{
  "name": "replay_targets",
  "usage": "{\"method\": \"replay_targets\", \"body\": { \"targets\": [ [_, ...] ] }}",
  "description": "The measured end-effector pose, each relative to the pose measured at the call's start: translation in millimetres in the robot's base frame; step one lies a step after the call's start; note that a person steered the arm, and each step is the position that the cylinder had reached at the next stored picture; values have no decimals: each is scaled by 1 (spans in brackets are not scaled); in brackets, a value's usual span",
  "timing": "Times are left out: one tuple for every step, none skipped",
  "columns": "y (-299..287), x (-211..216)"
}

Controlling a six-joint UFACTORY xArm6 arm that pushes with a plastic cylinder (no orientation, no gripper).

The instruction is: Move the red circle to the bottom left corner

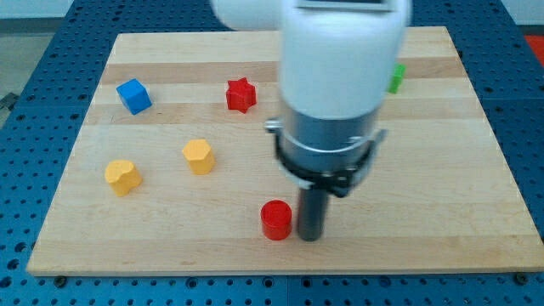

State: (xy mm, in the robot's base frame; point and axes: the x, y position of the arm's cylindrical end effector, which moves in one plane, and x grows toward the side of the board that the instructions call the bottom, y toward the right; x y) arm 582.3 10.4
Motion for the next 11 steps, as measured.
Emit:
{"method": "replay_targets", "body": {
  "targets": [
    [-73,0],
    [-91,0],
    [-66,-18],
    [-60,-50],
    [-94,-51],
    [-137,-24],
    [-132,-24],
    [-90,-16],
    [-97,11],
    [-144,13],
    [-186,7]
  ]
}}
